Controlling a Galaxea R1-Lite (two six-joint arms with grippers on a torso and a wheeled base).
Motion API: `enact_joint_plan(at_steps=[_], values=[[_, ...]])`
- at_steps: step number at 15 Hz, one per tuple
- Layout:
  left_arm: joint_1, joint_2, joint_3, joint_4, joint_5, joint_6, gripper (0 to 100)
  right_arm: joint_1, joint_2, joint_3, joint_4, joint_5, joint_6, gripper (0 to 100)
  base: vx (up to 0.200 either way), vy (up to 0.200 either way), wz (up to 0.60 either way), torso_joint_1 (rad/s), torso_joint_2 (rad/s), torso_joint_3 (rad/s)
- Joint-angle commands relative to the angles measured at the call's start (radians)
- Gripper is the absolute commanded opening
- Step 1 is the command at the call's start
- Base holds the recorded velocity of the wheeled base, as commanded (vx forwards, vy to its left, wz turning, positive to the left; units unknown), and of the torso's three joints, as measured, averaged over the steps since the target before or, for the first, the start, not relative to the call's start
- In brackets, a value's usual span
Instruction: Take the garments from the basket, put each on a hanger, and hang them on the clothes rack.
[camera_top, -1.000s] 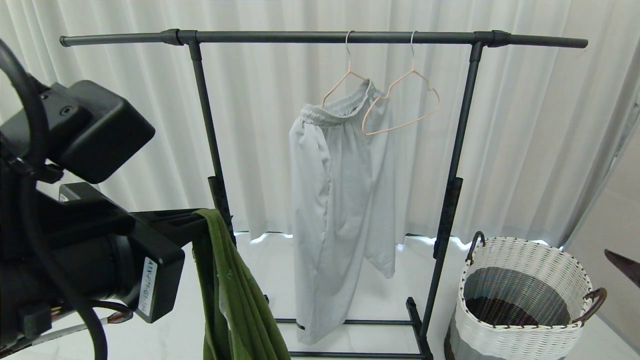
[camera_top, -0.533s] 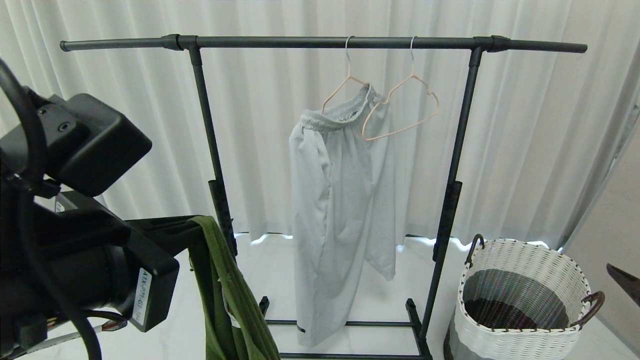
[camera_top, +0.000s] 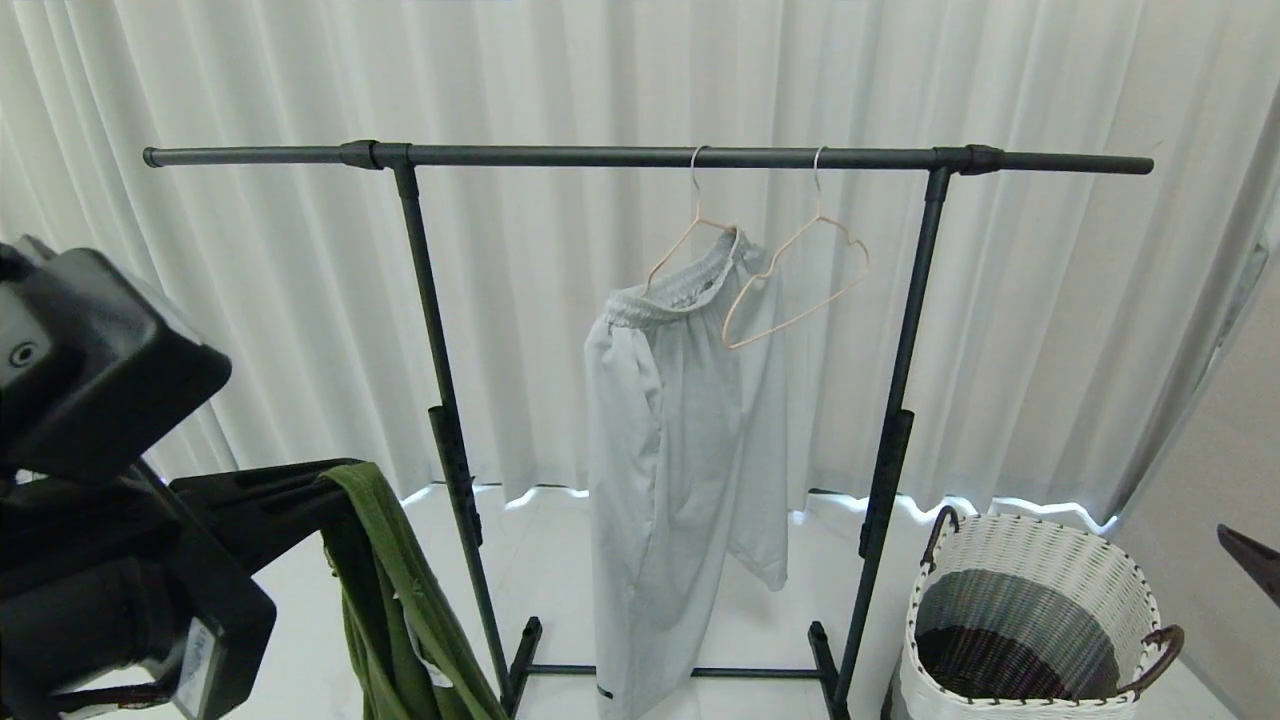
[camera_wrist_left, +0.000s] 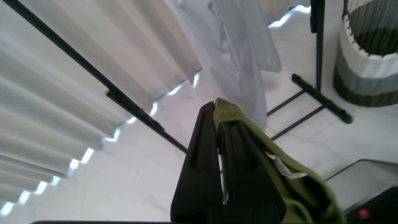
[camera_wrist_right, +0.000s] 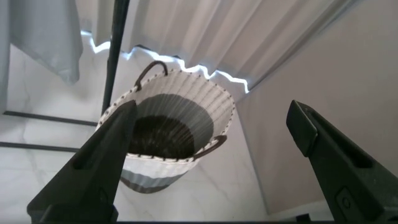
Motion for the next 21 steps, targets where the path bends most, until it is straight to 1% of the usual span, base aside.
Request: enact_joint_plan(at_steps=[1,4,6,10,15,21], values=[[0.001,-0.037,0.027,-0.009,-0.001,0.005,0,0.000,0.001,-0.002,-0.001,0.001,0.000,100,0.000,0.000,0.00,0.188,-0.47,-0.286],[0.002,-0.027,0.046,-0.092,-0.001,0.008,0,0.000,0.003,-0.004,-0.001,0.001,-0.002,100,0.000,0.000,0.00,0.203,-0.48,-0.284],[0.010,-0.020,0.046,-0.098,-0.001,0.009,0,0.000,0.003,-0.005,-0.002,-0.001,-0.002,100,0.000,0.000,0.00,0.215,-0.49,-0.281],[0.056,-0.017,0.041,-0.100,-0.001,0.009,0,0.000,0.001,-0.004,-0.002,-0.004,0.000,100,0.000,0.000,0.00,0.224,-0.51,-0.286],[0.067,-0.014,0.038,-0.100,-0.001,0.008,0,0.000,0.007,-0.004,-0.002,0.002,0.000,100,0.000,0.000,0.00,0.208,-0.44,-0.243],[0.077,-0.004,0.029,-0.100,-0.002,0.006,0,0.000,0.006,-0.011,-0.005,0.002,0.018,100,0.200,0.000,0.00,0.027,-0.05,-0.027]])
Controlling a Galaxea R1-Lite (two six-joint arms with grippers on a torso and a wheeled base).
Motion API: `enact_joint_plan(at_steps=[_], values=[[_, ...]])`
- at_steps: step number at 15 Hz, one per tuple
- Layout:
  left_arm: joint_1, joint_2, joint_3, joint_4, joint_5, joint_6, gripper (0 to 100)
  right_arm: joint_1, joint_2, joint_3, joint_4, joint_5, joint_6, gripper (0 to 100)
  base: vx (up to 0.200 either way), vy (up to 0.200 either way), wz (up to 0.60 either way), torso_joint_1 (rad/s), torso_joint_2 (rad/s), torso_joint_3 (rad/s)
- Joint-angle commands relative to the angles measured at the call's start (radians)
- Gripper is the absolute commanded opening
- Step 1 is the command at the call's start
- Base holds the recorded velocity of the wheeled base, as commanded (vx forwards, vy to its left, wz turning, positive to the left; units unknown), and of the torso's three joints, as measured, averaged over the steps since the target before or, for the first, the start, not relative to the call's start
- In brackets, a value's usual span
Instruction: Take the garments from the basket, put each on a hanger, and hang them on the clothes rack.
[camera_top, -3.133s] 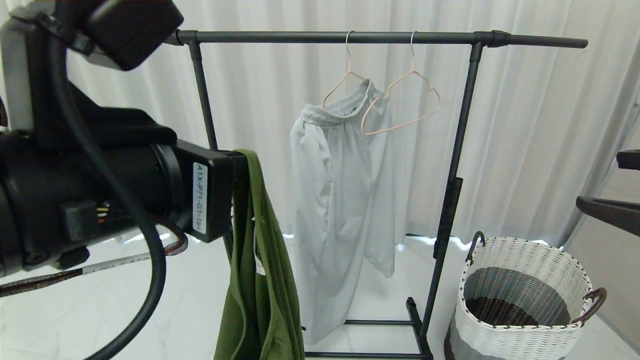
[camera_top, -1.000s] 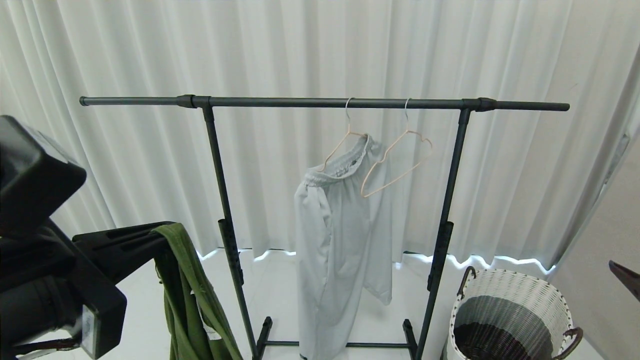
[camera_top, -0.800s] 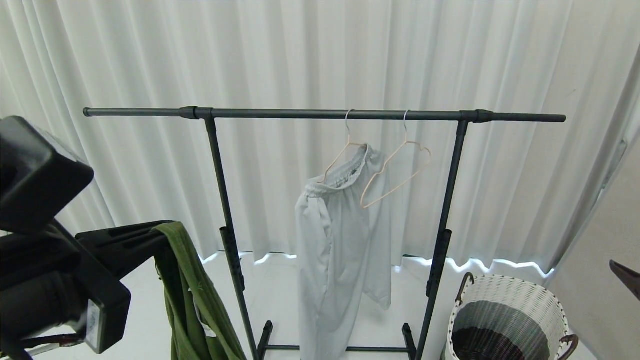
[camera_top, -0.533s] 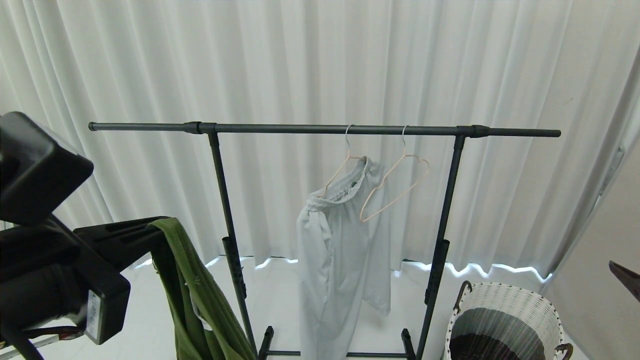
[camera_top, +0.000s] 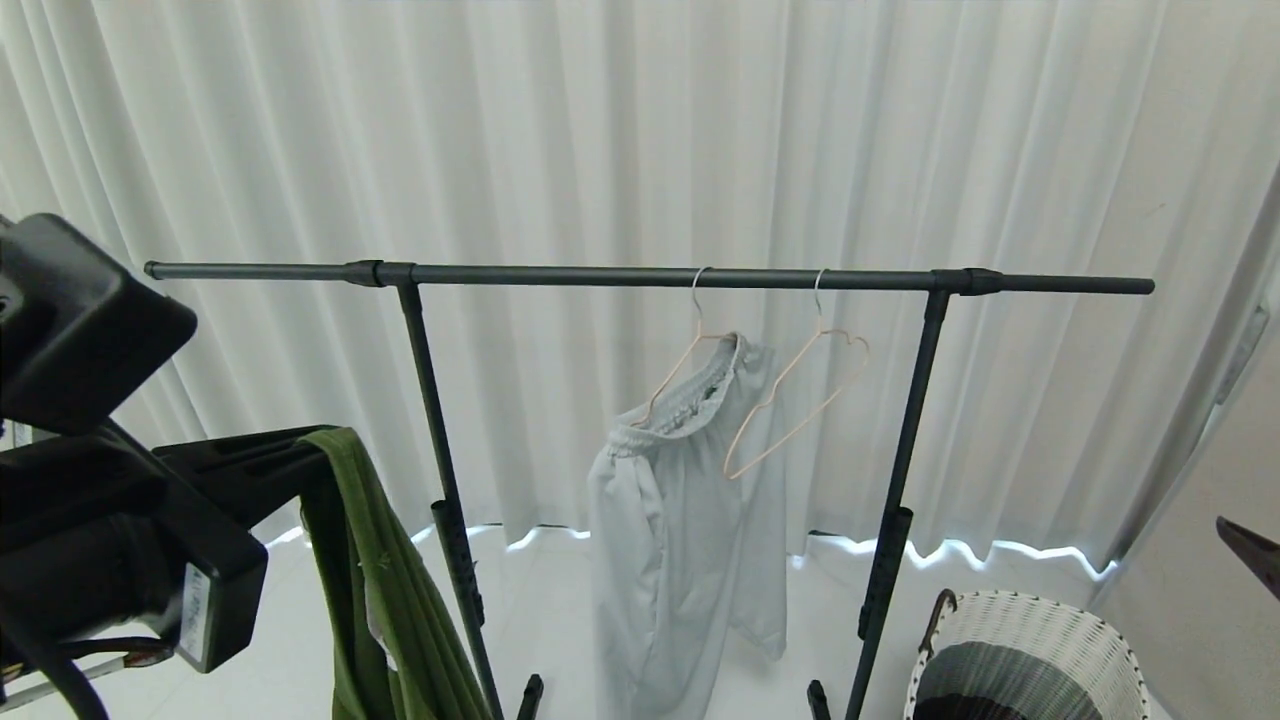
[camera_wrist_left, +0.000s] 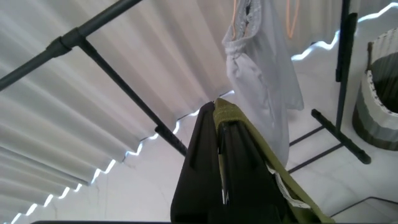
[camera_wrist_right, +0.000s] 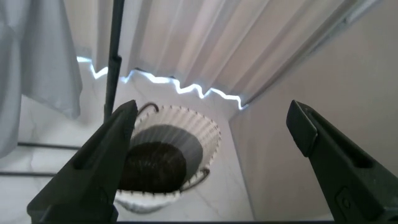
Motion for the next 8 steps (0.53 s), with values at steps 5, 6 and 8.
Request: enact_joint_plan(at_steps=[5,6,8], values=[[0.000,0.017,-0.013,0.000,-0.001,0.001,0,0.000,-0.002,-0.001,0.000,0.000,-0.001,100,0.200,0.000,0.00,0.003,0.00,-0.001],[0.001,0.022,-0.016,0.000,-0.001,0.001,0,0.000,-0.002,-0.001,0.000,0.000,-0.001,100,0.200,0.000,0.00,-0.002,0.00,0.002],[0.000,0.023,-0.016,0.000,-0.001,-0.001,0,0.000,-0.002,0.001,0.000,-0.002,-0.001,100,0.200,0.000,0.00,0.002,0.00,0.002]])
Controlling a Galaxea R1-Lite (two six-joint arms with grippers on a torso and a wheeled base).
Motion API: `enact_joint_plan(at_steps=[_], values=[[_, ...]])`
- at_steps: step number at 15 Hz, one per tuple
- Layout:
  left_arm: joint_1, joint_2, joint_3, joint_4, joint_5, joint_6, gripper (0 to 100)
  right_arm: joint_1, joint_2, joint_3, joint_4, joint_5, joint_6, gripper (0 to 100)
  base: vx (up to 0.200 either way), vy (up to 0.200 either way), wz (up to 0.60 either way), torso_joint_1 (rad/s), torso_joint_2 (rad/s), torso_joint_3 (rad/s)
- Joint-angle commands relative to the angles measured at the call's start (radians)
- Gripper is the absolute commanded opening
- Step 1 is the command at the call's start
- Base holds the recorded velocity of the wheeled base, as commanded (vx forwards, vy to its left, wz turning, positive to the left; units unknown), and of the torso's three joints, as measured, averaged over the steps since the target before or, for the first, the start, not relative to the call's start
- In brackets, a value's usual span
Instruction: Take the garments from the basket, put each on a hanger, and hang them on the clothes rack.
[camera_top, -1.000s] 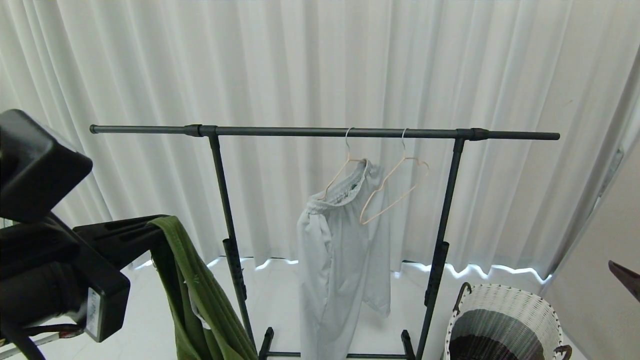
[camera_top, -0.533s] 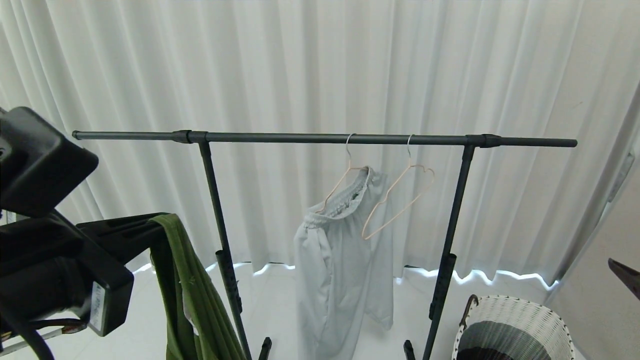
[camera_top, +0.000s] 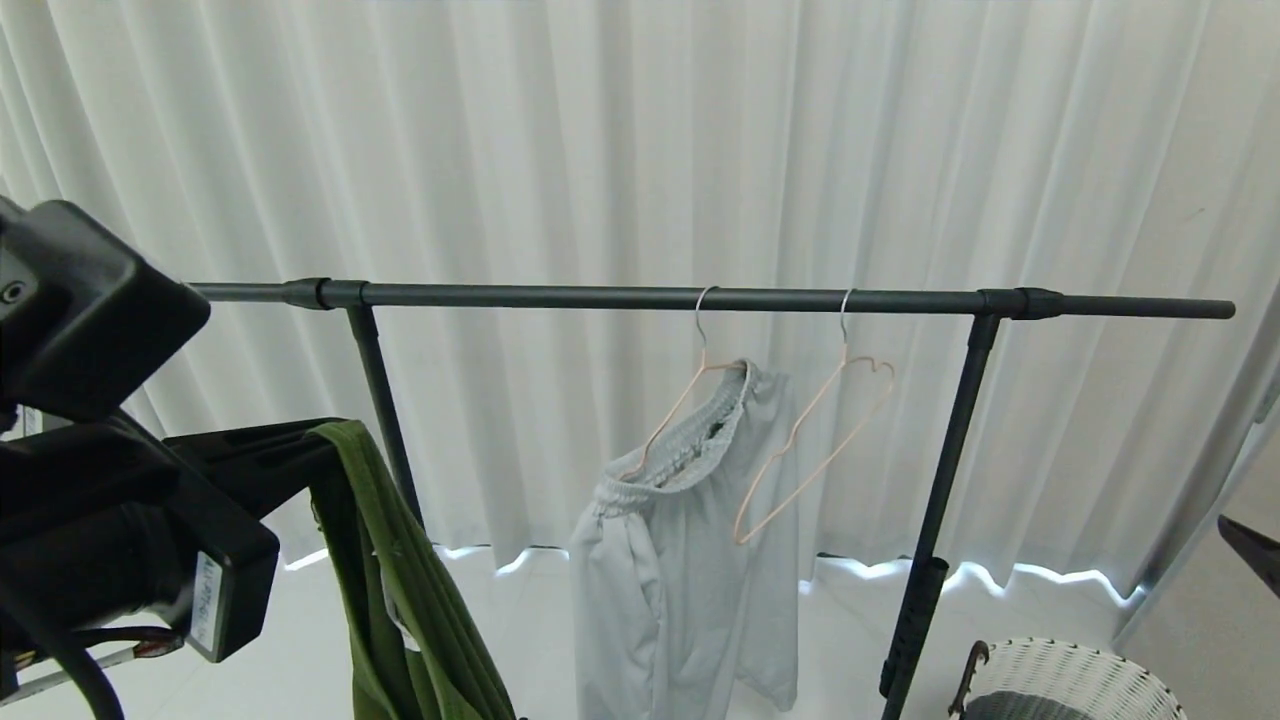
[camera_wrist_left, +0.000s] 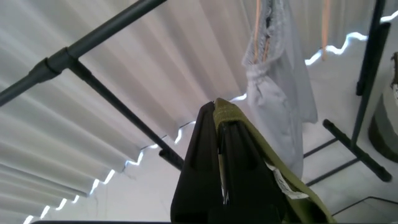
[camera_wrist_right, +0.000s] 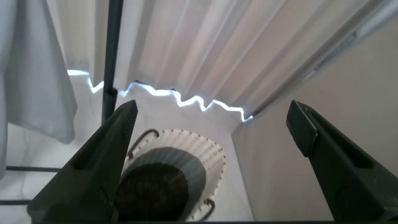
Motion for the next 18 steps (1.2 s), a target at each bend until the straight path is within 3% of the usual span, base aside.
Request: enact_joint_plan(at_steps=[1,5,14,18], values=[[0.000,0.006,-0.001,0.000,0.000,0.000,0,0.000,0.000,0.001,-0.001,-0.001,-0.001,100,0.200,0.000,0.00,0.002,0.00,0.002],[0.000,0.013,-0.001,0.000,0.000,0.000,0,0.000,0.000,0.002,0.001,-0.001,-0.001,100,0.000,0.000,0.00,0.000,0.00,0.000],[0.000,0.013,0.004,0.000,0.000,-0.005,0,0.000,0.002,0.005,0.001,-0.001,-0.001,100,0.000,0.200,0.00,-0.003,0.00,0.003],[0.000,0.010,0.031,0.000,0.000,-0.002,0,0.000,0.002,0.024,0.009,0.002,0.001,100,0.000,0.000,0.00,0.000,0.00,0.000]])
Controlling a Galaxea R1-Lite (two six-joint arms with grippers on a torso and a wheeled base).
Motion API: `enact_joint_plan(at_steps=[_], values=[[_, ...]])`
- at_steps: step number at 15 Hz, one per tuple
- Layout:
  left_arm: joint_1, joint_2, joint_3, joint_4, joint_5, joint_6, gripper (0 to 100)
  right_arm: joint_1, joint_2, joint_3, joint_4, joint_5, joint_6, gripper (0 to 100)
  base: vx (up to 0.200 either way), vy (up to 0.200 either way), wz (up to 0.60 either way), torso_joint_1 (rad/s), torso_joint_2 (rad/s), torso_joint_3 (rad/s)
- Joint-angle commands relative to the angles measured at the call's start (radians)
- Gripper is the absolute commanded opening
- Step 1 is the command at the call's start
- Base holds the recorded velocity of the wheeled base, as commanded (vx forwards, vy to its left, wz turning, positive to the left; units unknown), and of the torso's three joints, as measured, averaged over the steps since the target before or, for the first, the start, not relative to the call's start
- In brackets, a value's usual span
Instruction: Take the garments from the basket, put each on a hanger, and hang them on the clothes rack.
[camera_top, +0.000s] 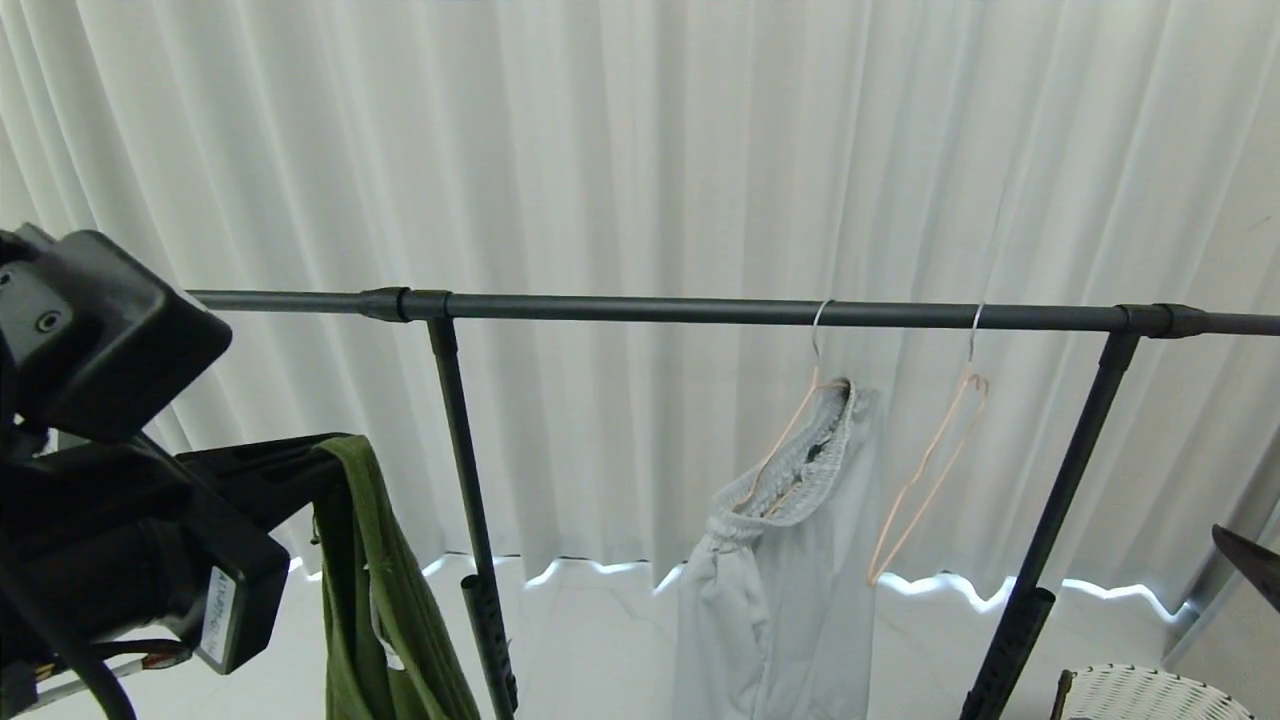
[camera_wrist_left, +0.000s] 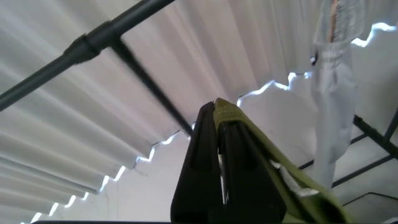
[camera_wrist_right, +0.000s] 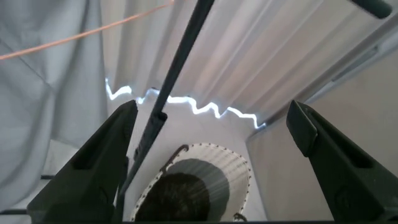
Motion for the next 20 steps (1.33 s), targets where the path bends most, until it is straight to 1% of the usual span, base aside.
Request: enact_joint_plan(at_steps=[1,3,5,6,7,8,9,10,11,13,15,16,17,19,20], values=[[0.000,0.000,0.009,0.000,0.001,0.001,0,-0.001,0.008,0.015,0.000,-0.003,0.004,100,0.000,0.000,0.00,0.000,0.00,0.000],[0.000,0.000,0.009,0.000,0.000,0.001,0,0.007,0.013,0.021,-0.002,0.008,0.044,100,0.000,0.000,0.00,0.000,0.00,0.000],[0.000,0.000,0.025,0.000,0.001,0.001,0,0.012,0.040,-0.016,-0.003,0.080,0.065,100,0.000,0.000,0.00,0.000,0.00,0.000],[0.000,0.000,0.034,0.000,0.001,-0.004,0,0.039,0.063,-0.045,-0.003,0.112,0.077,100,0.000,0.000,0.00,0.000,0.00,0.000],[0.000,0.002,0.039,0.000,0.001,-0.006,0,0.093,0.089,-0.082,-0.003,0.120,0.108,100,0.000,0.000,0.00,0.000,0.00,0.000],[0.000,0.002,0.039,0.000,0.001,-0.006,0,0.102,0.092,-0.088,-0.002,0.120,0.114,100,0.000,0.000,0.00,0.000,0.00,0.000],[0.000,0.000,0.039,0.000,0.001,-0.006,0,0.236,0.143,-0.161,0.000,0.118,0.208,100,0.000,0.000,0.00,0.000,0.00,0.000],[0.000,-0.003,0.039,0.000,0.001,-0.007,0,0.305,0.183,-0.190,0.000,0.115,0.255,100,0.000,0.000,0.00,0.000,0.00,0.000],[0.000,-0.004,0.043,0.000,0.001,-0.006,0,0.348,0.221,-0.203,0.000,0.109,0.272,100,0.000,0.000,0.00,0.000,0.00,0.000],[0.002,-0.004,0.039,-0.001,0.001,-0.007,0,0.389,0.318,-0.220,-0.008,0.080,0.278,100,0.000,0.000,0.00,0.000,0.00,0.000],[0.011,-0.003,0.045,-0.026,0.001,-0.007,0,0.401,0.390,-0.252,-0.014,0.072,0.306,100,0.000,0.000,0.00,0.000,0.00,0.000],[0.011,-0.001,0.048,-0.036,0.001,-0.006,0,0.421,0.457,-0.301,-0.031,0.066,0.366,100,0.000,0.000,0.00,0.000,0.00,0.000],[0.012,0.000,0.048,-0.038,0.001,-0.006,0,0.427,0.496,-0.335,-0.031,0.045,0.395,100,0.000,0.000,0.00,0.000,0.00,0.000],[0.012,0.002,0.049,-0.038,0.001,-0.006,0,0.432,0.571,-0.385,-0.031,-0.026,0.432,100,0.000,0.000,0.00,0.000,0.00,0.000],[0.012,0.003,0.051,-0.038,0.001,-0.006,0,0.432,0.589,-0.402,-0.031,-0.038,0.453,100,0.000,0.000,0.00,0.000,0.00,0.000]])
